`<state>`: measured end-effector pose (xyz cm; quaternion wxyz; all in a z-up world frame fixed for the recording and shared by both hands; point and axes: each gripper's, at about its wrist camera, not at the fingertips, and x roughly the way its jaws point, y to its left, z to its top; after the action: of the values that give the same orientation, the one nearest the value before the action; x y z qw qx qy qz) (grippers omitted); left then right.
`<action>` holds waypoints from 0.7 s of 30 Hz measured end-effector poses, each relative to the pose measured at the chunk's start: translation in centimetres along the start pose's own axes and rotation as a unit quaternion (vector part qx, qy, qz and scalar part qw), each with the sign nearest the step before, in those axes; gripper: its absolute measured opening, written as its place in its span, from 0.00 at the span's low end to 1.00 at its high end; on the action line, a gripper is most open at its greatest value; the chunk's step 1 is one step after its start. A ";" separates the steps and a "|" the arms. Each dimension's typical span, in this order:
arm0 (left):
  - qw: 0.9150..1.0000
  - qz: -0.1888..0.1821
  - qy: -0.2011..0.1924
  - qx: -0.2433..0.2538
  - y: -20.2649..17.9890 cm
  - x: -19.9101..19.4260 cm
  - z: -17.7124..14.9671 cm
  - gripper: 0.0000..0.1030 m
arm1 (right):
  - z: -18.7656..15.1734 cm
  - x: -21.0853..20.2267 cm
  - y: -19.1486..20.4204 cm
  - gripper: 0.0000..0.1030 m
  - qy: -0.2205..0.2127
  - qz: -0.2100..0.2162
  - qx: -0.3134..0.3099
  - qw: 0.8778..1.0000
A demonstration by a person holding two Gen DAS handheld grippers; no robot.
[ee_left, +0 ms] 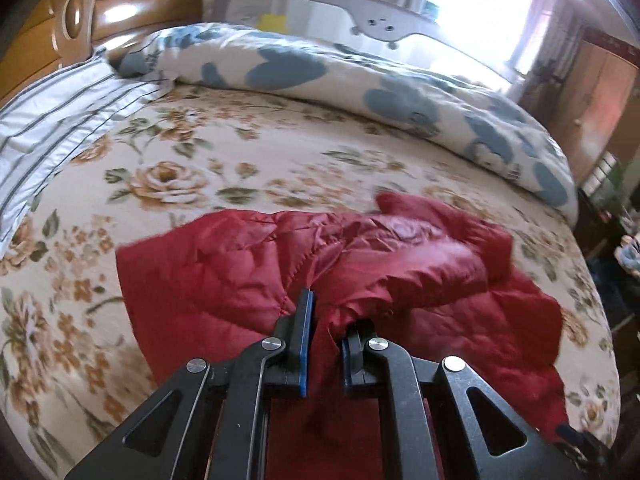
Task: Fold large clothes
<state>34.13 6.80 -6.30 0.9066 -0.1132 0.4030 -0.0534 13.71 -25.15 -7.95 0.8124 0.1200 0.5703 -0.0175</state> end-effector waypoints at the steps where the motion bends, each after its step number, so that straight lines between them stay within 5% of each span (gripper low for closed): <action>1: 1.000 -0.007 -0.001 0.005 -0.7 -0.7 -0.4 0.09 | 0.0 -0.1 -0.1 0.60 -0.001 -0.001 0.001 1.000; 10: 0.997 -0.057 0.023 0.048 -5.1 -1.4 -3.6 0.09 | -0.1 -0.5 -1.1 0.60 -0.003 0.009 0.029 1.000; 21: 0.993 -0.075 0.059 0.074 -7.8 1.6 -4.6 0.10 | 0.6 -1.6 -2.9 0.62 -0.017 0.026 0.072 0.997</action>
<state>31.68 -1.79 -8.50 0.8806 -0.0726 0.4409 -0.1577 13.20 -28.25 -6.81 0.8115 0.1923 0.5504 -0.0395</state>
